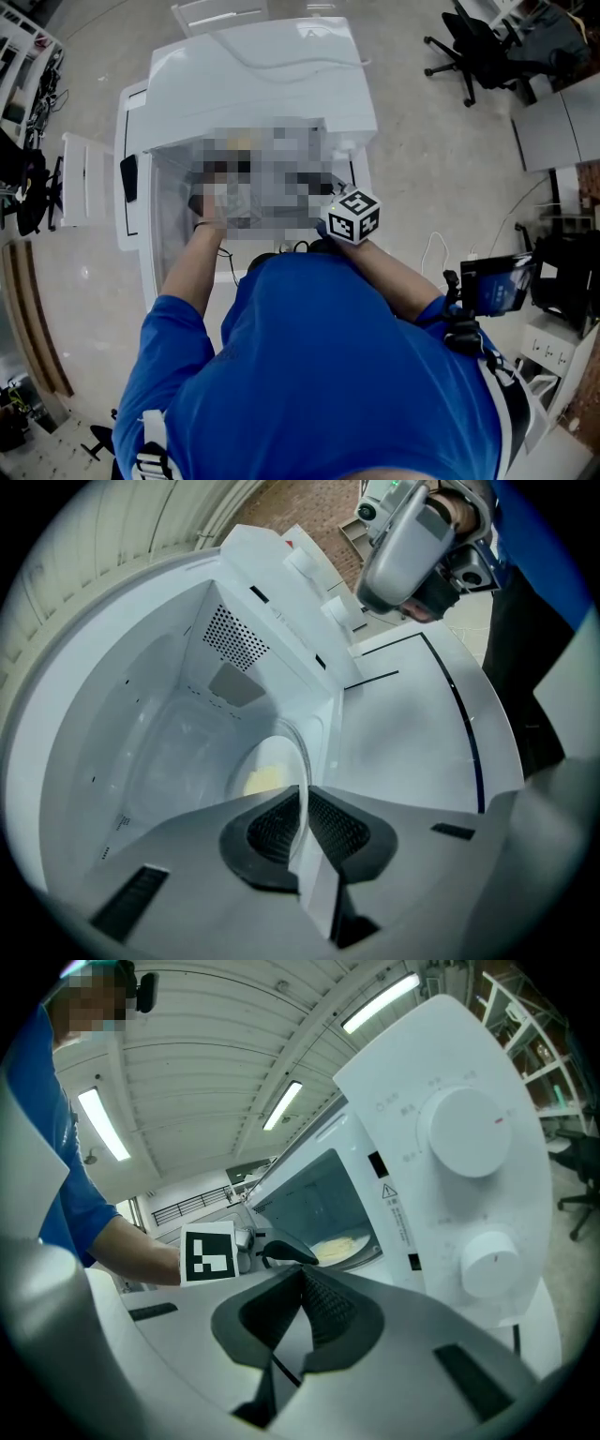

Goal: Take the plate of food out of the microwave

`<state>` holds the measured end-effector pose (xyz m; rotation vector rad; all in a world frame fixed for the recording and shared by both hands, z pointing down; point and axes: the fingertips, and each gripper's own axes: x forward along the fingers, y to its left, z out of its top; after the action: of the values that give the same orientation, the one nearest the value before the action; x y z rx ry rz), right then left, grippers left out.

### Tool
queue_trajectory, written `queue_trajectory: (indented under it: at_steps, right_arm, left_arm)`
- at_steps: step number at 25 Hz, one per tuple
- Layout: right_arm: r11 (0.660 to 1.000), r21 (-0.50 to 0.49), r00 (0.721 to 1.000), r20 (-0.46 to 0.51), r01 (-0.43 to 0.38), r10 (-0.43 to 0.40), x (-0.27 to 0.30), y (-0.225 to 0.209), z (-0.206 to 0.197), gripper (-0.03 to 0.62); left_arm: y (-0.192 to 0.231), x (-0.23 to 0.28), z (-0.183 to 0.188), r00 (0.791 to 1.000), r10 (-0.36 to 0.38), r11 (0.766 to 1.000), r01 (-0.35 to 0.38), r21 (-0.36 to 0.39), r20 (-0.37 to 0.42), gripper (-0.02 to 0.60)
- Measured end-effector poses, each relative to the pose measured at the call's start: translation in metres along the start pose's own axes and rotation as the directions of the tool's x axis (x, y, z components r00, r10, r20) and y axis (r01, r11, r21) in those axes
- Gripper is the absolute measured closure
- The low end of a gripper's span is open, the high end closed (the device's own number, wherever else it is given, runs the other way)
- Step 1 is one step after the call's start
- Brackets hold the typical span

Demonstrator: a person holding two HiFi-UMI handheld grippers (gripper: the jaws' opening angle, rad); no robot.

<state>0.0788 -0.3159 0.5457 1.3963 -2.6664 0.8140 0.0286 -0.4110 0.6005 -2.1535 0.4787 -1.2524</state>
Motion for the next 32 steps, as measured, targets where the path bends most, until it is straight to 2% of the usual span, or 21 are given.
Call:
queue_trajectory:
  at_steps: [14,19,22,25,29,31,32]
  right_arm:
    - [0.999,0.016,0.999,-0.016,-0.033,0.033,0.011,0.007,-0.005,0.588]
    - [0.999,0.025,0.999,-0.024,-0.038,0.039,0.015,0.008,-0.006,0.588]
    - [0.999,0.029,0.999,-0.026,-0.044,0.045,0.018,0.009,-0.005,0.588]
    - [0.998,0.04,0.998,-0.031,-0.049,0.05,0.024,0.009,-0.007,0.588]
    - [0.992,0.106,0.998,-0.026,-0.062,0.065,0.031,0.008,-0.009,0.588]
    - [0.979,0.191,0.997,-0.008,-0.075,0.078,0.035,0.007,-0.011,0.588]
    - [0.965,0.247,0.997,0.007,-0.082,0.083,0.038,0.005,-0.011,0.588]
  left_arm:
    - [-0.02,-0.017,-0.002,1.0,-0.008,1.0,0.008,-0.024,0.006,0.541]
    - [-0.019,-0.022,0.0,0.999,0.004,0.998,-0.002,-0.066,0.034,0.541]
    - [-0.014,-0.028,0.001,0.998,0.03,0.992,-0.023,-0.124,0.057,0.54]
    - [-0.01,-0.035,-0.002,0.995,0.065,0.97,-0.044,-0.24,0.08,0.54]
    - [-0.01,-0.044,-0.008,0.991,0.098,0.923,-0.055,-0.381,0.094,0.54]
    - [-0.011,-0.048,-0.013,0.989,0.11,0.888,-0.054,-0.457,0.099,0.54]
    - [-0.011,-0.049,-0.017,0.988,0.118,0.858,-0.049,-0.512,0.102,0.54]
